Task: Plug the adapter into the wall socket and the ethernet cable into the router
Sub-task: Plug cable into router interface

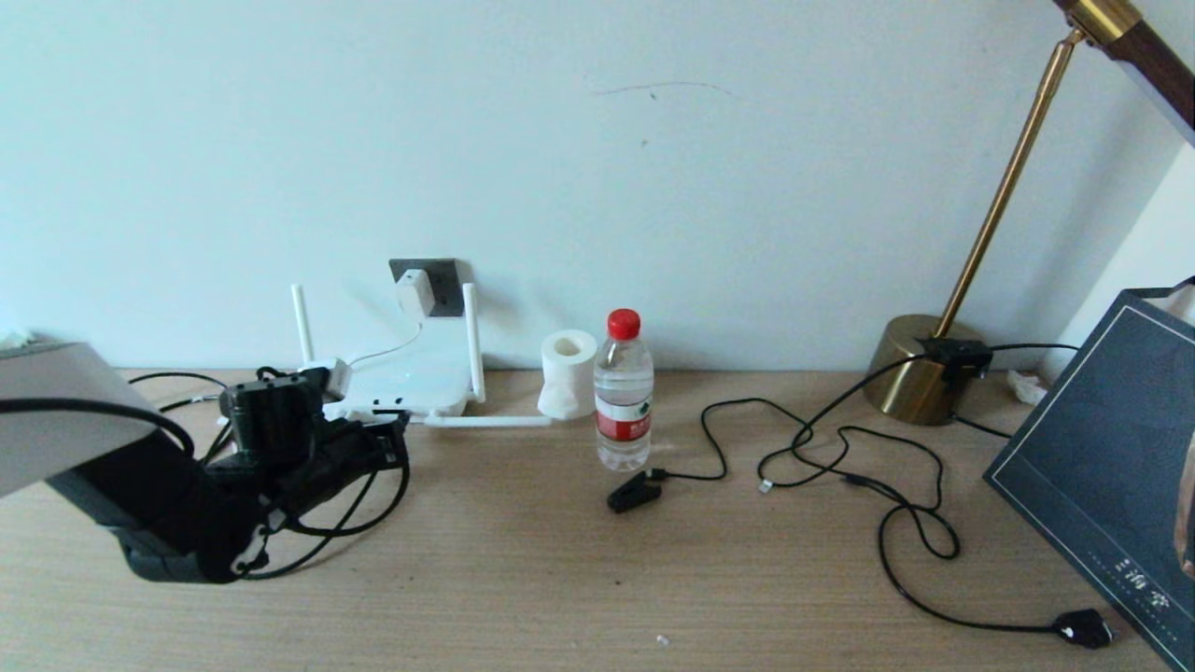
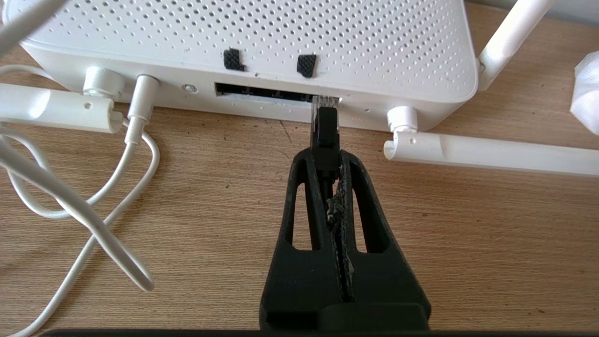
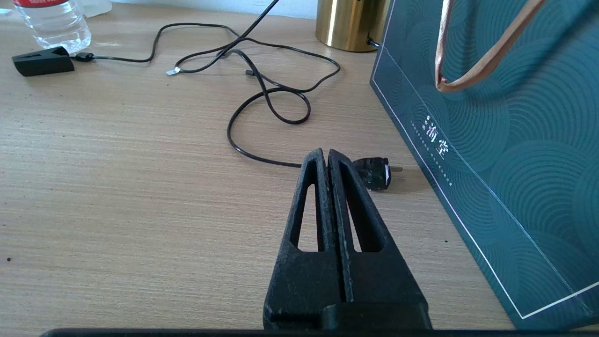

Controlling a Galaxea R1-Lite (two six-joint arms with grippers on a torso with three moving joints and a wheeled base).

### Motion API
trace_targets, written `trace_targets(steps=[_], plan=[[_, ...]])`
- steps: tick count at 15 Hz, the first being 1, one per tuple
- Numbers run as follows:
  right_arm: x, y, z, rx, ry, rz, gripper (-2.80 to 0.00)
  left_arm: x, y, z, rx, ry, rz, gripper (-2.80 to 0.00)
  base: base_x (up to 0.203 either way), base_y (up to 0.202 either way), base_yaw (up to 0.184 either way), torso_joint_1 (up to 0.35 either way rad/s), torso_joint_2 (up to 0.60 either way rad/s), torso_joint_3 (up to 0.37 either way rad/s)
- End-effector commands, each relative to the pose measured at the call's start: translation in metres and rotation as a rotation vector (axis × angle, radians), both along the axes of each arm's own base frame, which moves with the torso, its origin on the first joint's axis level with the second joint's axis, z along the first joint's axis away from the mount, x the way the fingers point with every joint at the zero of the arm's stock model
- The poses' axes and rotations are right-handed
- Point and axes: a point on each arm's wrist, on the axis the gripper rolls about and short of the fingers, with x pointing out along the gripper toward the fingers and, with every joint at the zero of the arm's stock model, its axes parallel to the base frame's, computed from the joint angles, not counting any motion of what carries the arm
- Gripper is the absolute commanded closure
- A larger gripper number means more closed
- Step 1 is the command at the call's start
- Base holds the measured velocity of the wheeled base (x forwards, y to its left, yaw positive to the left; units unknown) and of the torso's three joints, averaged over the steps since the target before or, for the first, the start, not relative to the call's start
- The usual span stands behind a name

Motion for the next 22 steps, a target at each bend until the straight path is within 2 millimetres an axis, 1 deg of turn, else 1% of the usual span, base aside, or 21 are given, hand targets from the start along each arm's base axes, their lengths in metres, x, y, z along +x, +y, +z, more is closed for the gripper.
trace_targets(steps=[1, 22], plan=[[0.0001, 0.0, 0.0, -0.001, 0.001, 0.0, 0.0, 0.0015, -0.0002, -0.0026, -0.001, 0.003, 0.0, 0.0, 0.0, 0.0, 0.0, 0.0, 0.0, 0.0], [0.0, 0.0, 0.0, -0.001, -0.001, 0.0, 0.0, 0.0007, -0.0001, 0.0065, 0.021, -0.026, -0.008, 0.0, 0.0, 0.0, 0.0, 0.0, 0.0, 0.0]])
